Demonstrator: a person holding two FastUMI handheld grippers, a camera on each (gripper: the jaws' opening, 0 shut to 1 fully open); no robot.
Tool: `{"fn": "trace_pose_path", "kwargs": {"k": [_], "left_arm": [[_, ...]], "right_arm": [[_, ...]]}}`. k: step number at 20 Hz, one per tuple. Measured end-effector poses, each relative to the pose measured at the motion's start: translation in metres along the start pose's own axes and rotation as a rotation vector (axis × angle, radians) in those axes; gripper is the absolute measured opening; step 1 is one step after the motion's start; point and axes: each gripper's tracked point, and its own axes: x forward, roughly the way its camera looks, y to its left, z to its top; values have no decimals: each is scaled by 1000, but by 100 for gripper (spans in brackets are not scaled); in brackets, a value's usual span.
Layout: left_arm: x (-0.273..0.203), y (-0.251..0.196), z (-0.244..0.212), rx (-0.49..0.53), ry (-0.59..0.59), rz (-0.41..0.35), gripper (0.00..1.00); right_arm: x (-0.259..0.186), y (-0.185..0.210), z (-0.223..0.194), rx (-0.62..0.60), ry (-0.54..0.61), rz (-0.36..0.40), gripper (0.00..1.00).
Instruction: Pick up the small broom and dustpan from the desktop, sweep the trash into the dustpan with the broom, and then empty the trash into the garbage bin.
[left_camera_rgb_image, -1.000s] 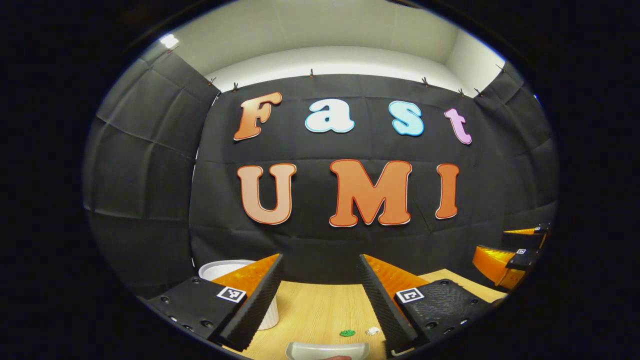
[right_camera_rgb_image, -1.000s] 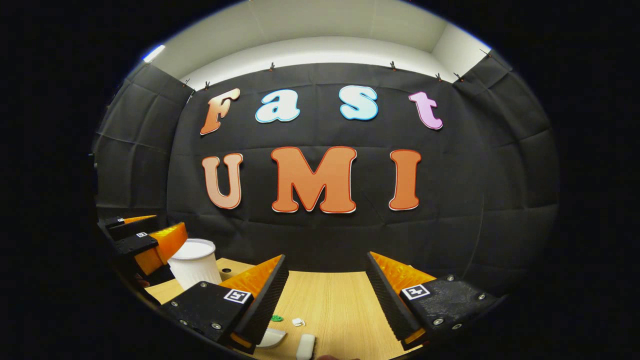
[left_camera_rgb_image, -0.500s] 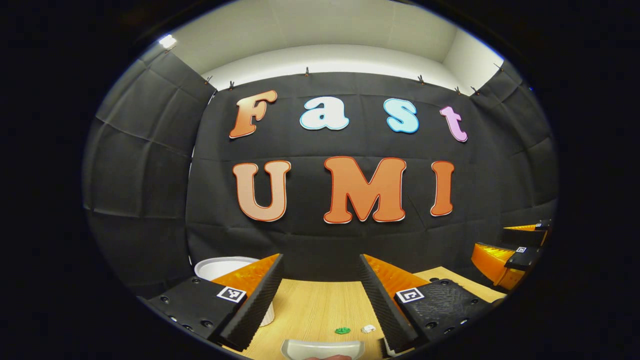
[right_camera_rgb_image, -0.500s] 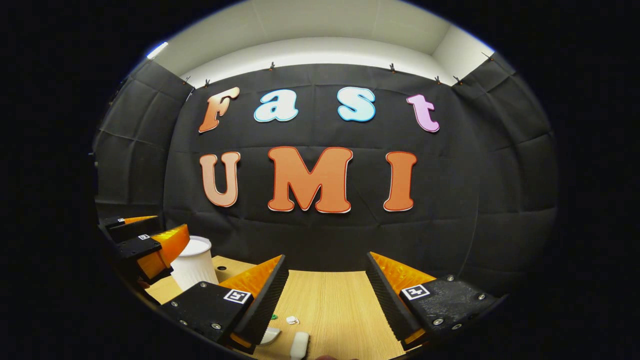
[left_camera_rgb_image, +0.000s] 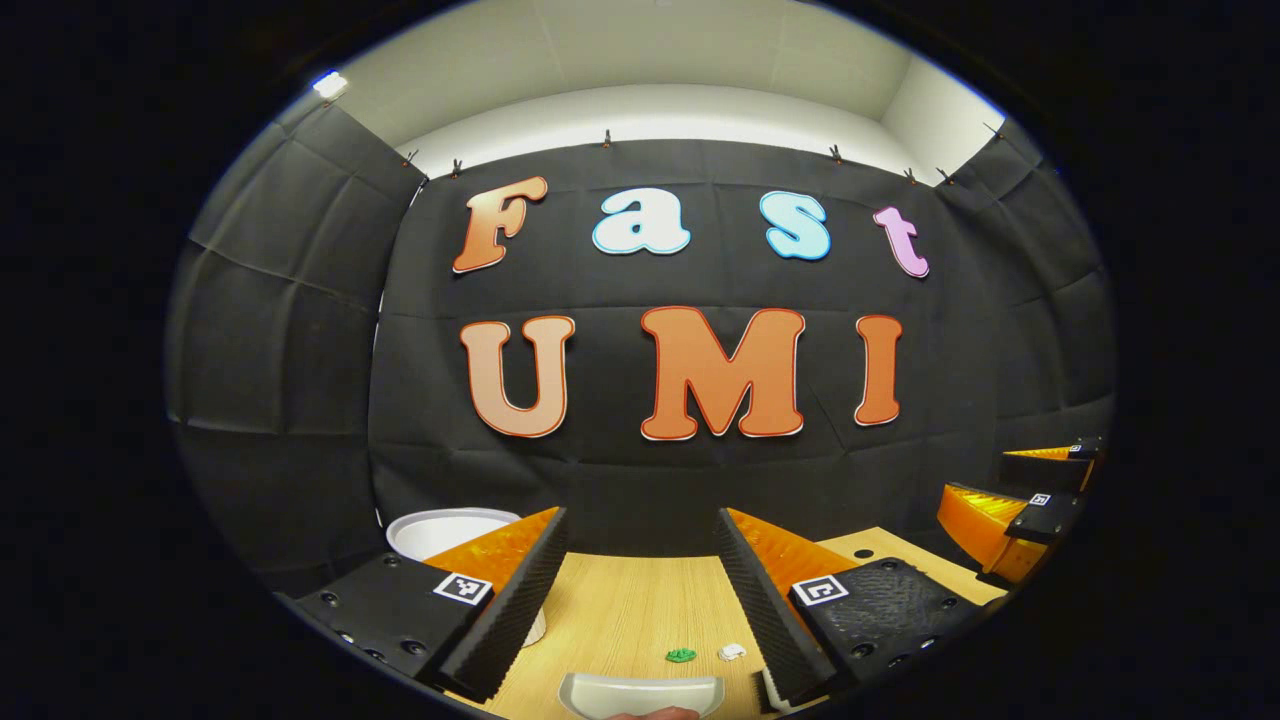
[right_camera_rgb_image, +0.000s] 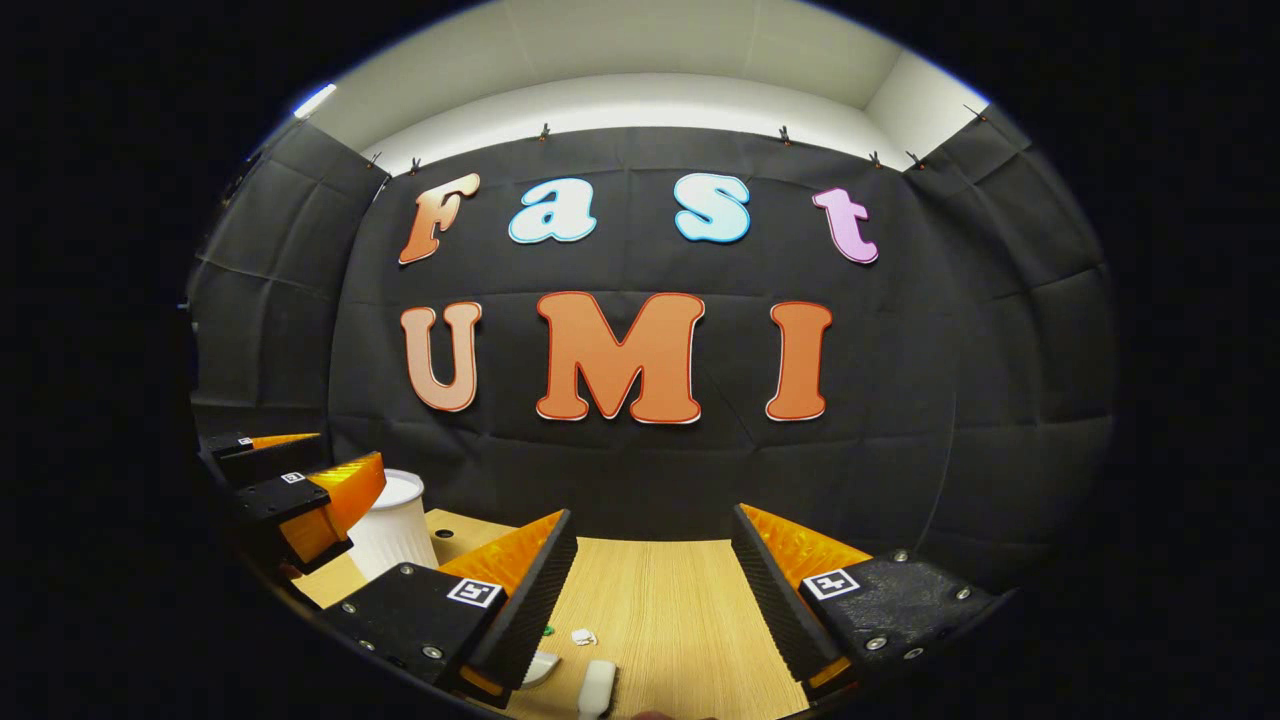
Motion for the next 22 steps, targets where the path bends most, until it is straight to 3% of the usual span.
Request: {"fn": "trace_pose_path", "kwargs": {"k": [10,22], "left_arm": [[-2,8,-14,-21,46,30,93],[-2,9,-32,-5,98,16,93]], "right_arm": [[3,5,-16,-6,44,30,93],[0,15,-34,-19,99,46,93]]}}
